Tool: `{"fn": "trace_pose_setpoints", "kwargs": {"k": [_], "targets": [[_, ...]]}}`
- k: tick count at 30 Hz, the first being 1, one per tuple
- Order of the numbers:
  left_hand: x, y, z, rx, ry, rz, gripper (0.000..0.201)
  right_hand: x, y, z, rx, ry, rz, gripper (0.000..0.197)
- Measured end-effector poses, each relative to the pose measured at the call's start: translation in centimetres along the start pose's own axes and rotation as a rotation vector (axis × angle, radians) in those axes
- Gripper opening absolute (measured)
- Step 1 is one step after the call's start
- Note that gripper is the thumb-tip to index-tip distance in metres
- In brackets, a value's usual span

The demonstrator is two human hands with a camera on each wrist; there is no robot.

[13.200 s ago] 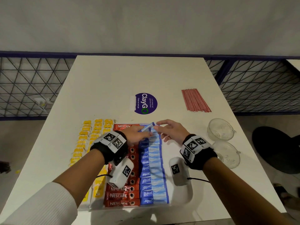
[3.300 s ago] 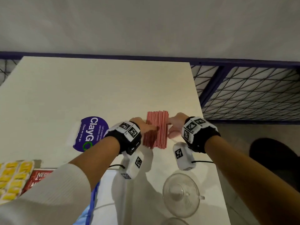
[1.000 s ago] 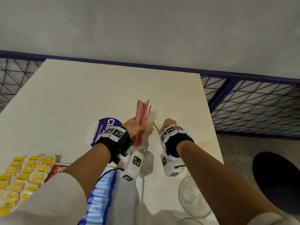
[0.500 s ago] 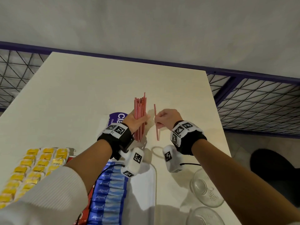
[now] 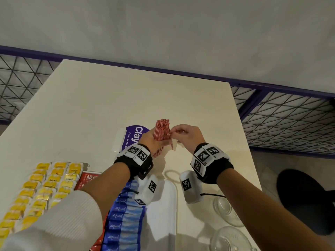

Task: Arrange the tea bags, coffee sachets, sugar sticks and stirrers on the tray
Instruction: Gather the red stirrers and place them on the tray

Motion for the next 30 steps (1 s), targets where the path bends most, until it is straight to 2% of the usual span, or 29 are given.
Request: {"fn": "trace_pose_setpoints", "kwargs": {"k": [6,10,12,14,16,17,19,23,27,30], "targets": [[0.4,0.1,-0.5,0.027,-0.018,0.004,0.040,0.7,1.1,0.1,-0.058,-0.043,-0.049,0.024],[0.6,0.1,-0.7,0.039,-0.036,-0.008,0.037,0.9,0.2,0.2,0.049,-0.112,-0.084,0.016],[0.6,0.1,-0.9,0.035,-0.047,-0.023,0.033,0.8,-0.3,-0.4,0.127,-0.196,-0.074,0.032],[0.5,0.2,-1.1,-0.001,-0.086,-0.022,0.026,0.7,-0.5,-1.3,0.301,-0.257,-0.050,0.039],[0.3,0.1,-1.3,-0.052,-0.119,0.011,0.006,0.6,0.0,-2.4,0.322,-0.291,-0.062,0.045],[0.2,0.0,-1.2,-0.085,-0.128,0.026,0.009,0.6,0.3,-2.8,0.277,-0.296,-0.079,0.049],[0.3,-0.1,-0.9,-0.152,-0.138,0.044,0.022,0.7,0.4,-3.4,0.214,-0.282,-0.078,0.053],[0.5,0.7,-0.4,-0.265,-0.135,0.038,0.014,0.9,-0.7,-3.2,0.229,-0.196,-0.013,0.035],[0.3,1.5,-0.2,-0.361,-0.113,0.029,0.019,1.5,-2.2,-2.6,0.197,-0.123,0.094,0.038],[0.4,1.3,-0.6,-0.389,-0.119,0.048,0.030,2.0,-2.4,-2.5,0.228,-0.120,0.151,0.031]]}}
Point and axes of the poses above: each hand's wrist, its own x-axis away from the middle knuckle, its own z-axis out of the back of the hand, y = z × x, the point moved 7 cm from there along -x, towards the middle knuckle, and after that the axes turned 3 degrees about -x, right-handed, at the moved point
